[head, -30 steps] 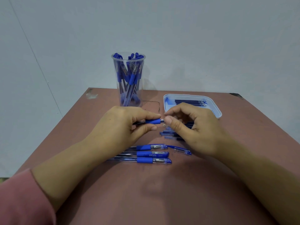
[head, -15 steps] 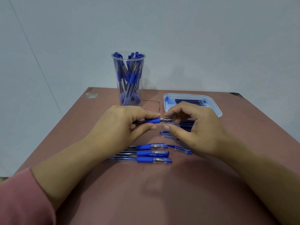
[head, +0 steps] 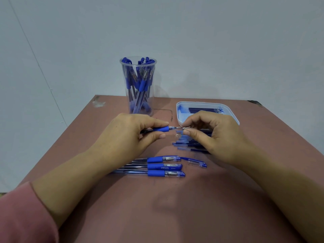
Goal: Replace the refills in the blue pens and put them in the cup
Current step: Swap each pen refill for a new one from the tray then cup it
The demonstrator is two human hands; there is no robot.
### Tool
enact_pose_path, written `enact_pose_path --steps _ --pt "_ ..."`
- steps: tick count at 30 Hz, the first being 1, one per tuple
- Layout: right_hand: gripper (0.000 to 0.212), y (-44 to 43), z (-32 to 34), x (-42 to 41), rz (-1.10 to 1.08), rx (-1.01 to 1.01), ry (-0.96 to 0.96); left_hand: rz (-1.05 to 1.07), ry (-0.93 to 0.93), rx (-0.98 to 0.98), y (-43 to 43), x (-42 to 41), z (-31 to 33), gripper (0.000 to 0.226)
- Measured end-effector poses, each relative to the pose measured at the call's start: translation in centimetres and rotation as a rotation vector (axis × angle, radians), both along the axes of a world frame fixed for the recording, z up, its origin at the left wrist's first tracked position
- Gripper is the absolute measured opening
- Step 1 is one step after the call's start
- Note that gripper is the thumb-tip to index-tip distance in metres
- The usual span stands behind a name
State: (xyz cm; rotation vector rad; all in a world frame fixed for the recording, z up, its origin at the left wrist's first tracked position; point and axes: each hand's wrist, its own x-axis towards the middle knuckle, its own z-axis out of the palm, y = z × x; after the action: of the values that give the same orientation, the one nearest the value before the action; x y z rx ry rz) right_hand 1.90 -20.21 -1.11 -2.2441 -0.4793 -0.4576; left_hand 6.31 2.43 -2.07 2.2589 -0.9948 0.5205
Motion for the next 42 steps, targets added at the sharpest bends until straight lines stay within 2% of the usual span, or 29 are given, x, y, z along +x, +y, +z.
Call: enact_pose_path --steps 4,7,10,13,20,25,27,33,37,42 --pt "0.032 -1.4 0.3 -0.1 0.013 -0.269 0.1 0.064 -0.007 0.058 0.3 0.4 0.1 0.038" --pt "0.028 -1.3 0.6 -0.3 0.086 -0.477 0.171 0.069 -0.002 0.067 0.3 0.4 0.1 0.039" --pt "0.016 -0.7 0.7 -0.2 0.143 -0.568 0.164 0.052 0.011 0.063 0.1 0.3 0.0 0.038" --pt "0.016 -0.3 0.5 0.0 0.16 -0.618 0.161 0.034 0.022 0.064 0.1 0.2 -0.1 0.037" --pt "0.02 -0.7 0.5 0.1 0.126 -0.51 0.139 0.027 0.035 0.061 0.0 0.3 -0.2 0.034" --pt "0.017 -0.8 0.3 -0.1 0.048 -0.256 -0.095 0.013 0.033 0.041 -0.1 0.1 -0.1 0.036" --pt "0.018 -0.2 0.0 0.0 0.042 -0.2 -0.13 -0.005 0.044 0.033 -0.1 0.0 0.0 0.037" --pt "0.011 0.1 -0.4 0.6 0.021 -0.212 -0.102 -0.015 0.043 0.043 -0.2 0.0 -0.1 0.033" --pt "0.024 -1.3 0.0 0.2 -0.001 -0.172 -0.042 -0.012 0.041 0.04 -0.1 0.1 -0.1 0.038" --pt "0.027 -0.6 0.2 0.0 0.082 -0.109 0.011 -0.031 0.043 0.055 -0.2 0.1 -0.1 0.04"
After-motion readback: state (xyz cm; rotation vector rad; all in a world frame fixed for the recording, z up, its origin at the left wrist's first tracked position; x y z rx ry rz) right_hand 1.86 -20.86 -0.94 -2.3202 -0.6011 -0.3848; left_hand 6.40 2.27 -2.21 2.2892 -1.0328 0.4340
